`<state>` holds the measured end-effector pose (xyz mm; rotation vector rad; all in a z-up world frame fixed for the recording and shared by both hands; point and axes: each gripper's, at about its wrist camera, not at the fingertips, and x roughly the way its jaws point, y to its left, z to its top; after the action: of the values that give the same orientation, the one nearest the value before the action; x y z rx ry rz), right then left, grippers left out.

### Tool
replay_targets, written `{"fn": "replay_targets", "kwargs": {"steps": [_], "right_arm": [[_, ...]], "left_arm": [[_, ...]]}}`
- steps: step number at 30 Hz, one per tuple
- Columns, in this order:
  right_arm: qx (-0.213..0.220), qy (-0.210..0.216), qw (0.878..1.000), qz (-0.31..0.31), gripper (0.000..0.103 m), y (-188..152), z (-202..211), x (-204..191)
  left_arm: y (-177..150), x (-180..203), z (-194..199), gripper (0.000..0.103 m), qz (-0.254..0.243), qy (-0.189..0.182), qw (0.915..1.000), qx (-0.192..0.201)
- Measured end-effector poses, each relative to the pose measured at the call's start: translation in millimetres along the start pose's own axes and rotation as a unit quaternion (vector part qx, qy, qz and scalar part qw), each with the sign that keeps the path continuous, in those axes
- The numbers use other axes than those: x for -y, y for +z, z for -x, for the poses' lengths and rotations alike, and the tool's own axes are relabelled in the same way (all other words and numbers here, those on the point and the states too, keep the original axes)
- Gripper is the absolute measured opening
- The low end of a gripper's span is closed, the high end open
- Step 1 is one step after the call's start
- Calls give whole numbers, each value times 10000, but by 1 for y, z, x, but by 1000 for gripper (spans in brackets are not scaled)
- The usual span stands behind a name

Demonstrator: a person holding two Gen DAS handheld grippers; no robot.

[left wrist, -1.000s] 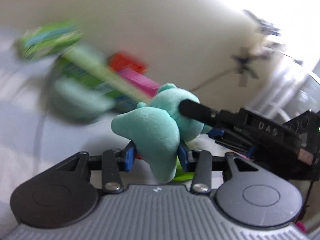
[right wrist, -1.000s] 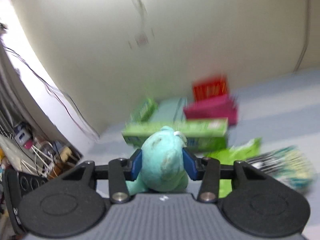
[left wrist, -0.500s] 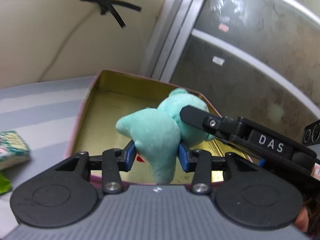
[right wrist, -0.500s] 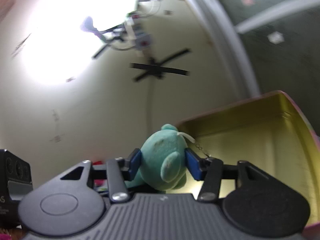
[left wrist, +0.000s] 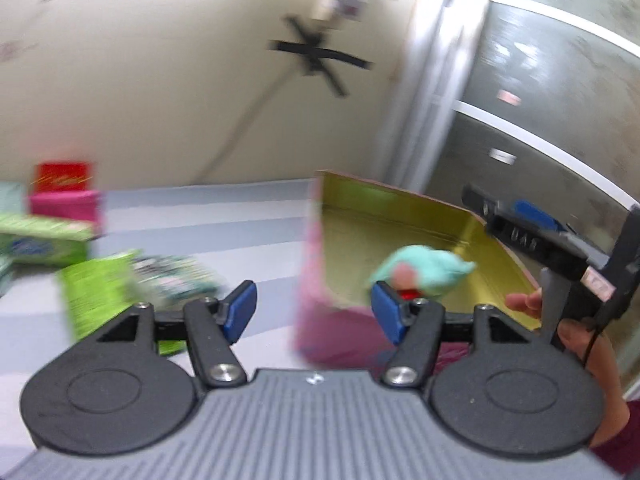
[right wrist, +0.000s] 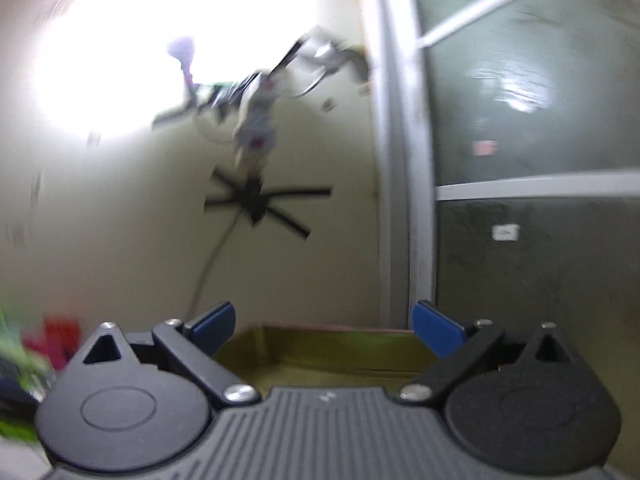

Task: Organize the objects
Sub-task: 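Move both tools from the tin toward the long green toothpaste box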

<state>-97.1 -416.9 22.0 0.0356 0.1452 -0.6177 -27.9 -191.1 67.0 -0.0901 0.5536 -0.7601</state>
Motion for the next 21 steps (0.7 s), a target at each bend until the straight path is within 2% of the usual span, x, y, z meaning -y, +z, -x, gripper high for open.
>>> {"fn": "replay_targets", "kwargs": {"steps": [3,4,5,7,12,17,19,21], "right_arm": [[-489,318,9965,603,95,-12,-30,-16],[-514,308,9934,975,90,-13,-35,-26],[-415,327,9909,1240,90,-16,-34,-32],[-322,530,9875,1447,89,-18,-36,-37],[-567,1257,9850,1038,84,-21,-53,-21],[-755,1980,9742,771,66,-25,-49,6],[-809,2235,9696,578,67,-30,-42,17],[-796,2292,9683,592,70,-34,-38,18]], "left_arm": [[-8,-37,13,65,289,271,9992,14],[-10,-50,17,65,445,380,9983,21],[-10,-61,19,65,590,442,9973,26],[-12,-84,27,65,855,503,9951,12],[-18,-112,49,65,1203,794,9894,200],[-28,-138,77,71,1439,1080,9829,384],[-34,-149,86,71,1556,1225,9791,461],[-37,-163,93,71,1696,1328,9753,487]]}}
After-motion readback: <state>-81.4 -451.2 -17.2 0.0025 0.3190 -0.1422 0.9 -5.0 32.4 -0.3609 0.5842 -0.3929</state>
